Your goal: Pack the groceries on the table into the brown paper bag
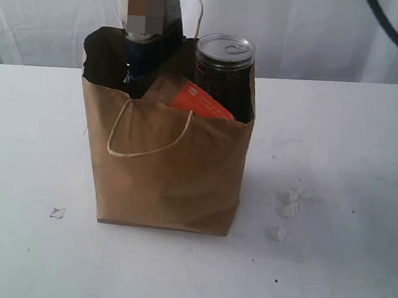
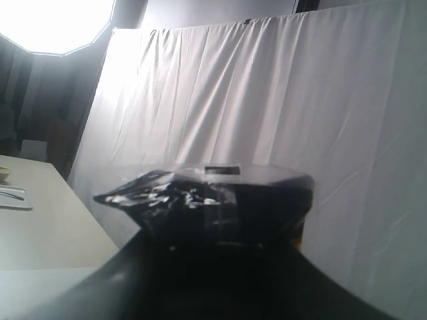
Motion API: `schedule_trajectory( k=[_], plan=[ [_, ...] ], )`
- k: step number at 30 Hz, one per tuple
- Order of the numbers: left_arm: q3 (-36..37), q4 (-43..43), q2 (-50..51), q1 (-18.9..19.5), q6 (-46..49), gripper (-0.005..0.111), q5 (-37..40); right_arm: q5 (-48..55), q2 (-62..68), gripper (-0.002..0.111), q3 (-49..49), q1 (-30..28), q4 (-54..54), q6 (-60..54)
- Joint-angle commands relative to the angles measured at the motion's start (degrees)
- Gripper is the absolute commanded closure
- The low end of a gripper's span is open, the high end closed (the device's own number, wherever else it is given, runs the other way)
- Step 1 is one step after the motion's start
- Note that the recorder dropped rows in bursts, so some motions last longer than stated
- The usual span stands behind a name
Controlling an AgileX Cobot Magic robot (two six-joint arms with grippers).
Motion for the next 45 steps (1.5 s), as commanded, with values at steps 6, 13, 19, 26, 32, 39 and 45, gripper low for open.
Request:
schedule_trajectory(
  k=[6,13,19,26,32,39,45],
  plan=[
    [0.2,-0.5,-0.3,0.0,0.1,0.107,0.2,-6.4,3.7,0.108,-3.1,0.1,0.3,2.0],
    [0.2,-0.5,-0.3,0.0,0.1,0.107,0.2,-6.6,5.3,0.108,-3.1,1.4,0.3,4.2],
    [0.2,-0.5,-0.3,0.0,0.1,0.107,0.2,-5.1,5.8,0.108,-3.0,1.9,-0.6,5.8],
    [0.2,-0.5,-0.3,0.0,0.1,0.107,0.2,-3.4,6.0,0.108,-2.2,1.9,-1.8,6.8],
    [0.2,-0.5,-0.3,0.0,0.1,0.107,0.2,-3.2,6.5,0.108,0.8,1.9,-1.8,6.8],
    [0.2,-0.5,-0.3,0.0,0.1,0.107,0.2,-1.2,6.6,0.108,2.4,1.7,-1.8,6.7],
    [0.2,-0.5,-0.3,0.0,0.1,0.107,0.2,0.1,7.2,0.108,2.4,1.7,-1.8,7.1]
  ],
)
